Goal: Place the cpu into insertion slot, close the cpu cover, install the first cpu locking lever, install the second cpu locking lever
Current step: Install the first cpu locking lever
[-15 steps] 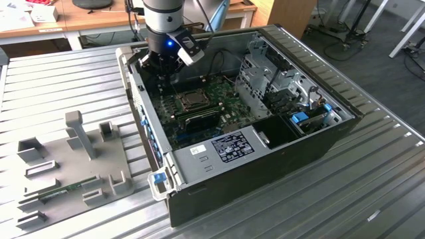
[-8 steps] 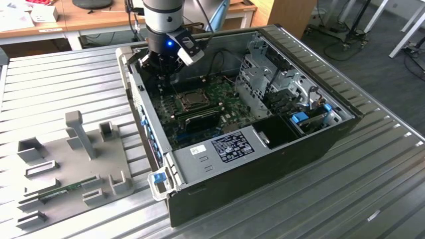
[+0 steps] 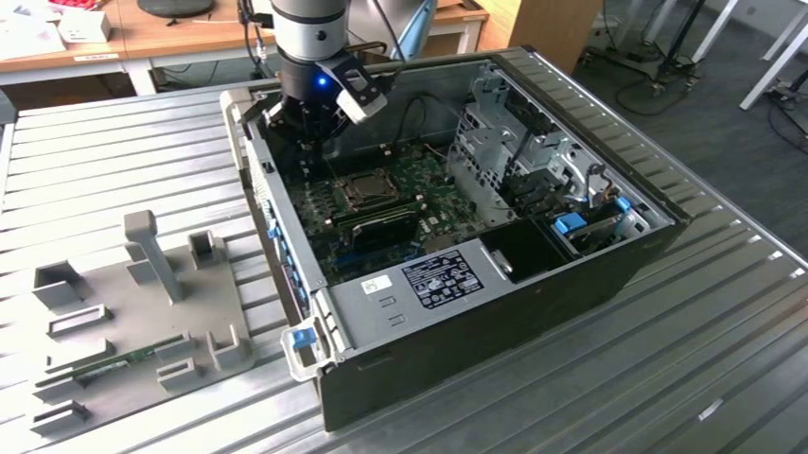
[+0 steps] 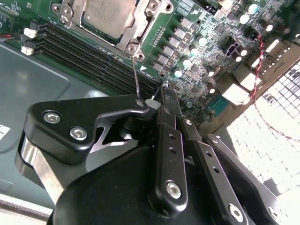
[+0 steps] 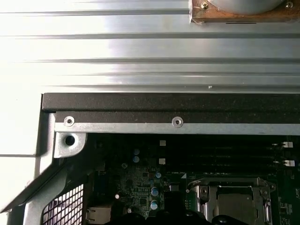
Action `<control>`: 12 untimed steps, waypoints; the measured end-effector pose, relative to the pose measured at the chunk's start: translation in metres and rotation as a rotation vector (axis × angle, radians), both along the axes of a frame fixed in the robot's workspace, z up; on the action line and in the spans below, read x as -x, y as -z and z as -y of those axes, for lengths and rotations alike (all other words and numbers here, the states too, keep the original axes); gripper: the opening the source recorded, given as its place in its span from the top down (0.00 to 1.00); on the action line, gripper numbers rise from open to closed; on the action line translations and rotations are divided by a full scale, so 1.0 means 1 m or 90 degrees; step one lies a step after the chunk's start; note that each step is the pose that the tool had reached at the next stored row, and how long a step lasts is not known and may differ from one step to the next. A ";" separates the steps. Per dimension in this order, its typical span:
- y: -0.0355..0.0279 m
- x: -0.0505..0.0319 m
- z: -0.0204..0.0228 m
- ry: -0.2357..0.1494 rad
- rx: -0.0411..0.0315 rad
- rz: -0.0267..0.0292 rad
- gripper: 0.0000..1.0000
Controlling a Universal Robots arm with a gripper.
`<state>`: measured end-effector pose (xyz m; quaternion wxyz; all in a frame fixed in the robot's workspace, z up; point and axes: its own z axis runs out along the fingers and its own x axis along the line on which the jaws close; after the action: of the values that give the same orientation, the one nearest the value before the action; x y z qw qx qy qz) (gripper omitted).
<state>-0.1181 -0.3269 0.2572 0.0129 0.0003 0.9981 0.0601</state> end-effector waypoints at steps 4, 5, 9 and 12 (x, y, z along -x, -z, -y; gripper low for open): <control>0.0001 0.0000 -0.0018 0.000 -0.0008 0.0000 0.90; 0.0000 0.0000 -0.0022 0.000 -0.0010 0.0000 0.90; 0.0001 0.0000 -0.0035 0.000 -0.0021 0.0000 0.90; 0.0001 0.0000 -0.0043 0.000 -0.0033 0.0000 0.90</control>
<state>-0.1181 -0.3226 0.2571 0.0129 0.0004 0.9979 0.0628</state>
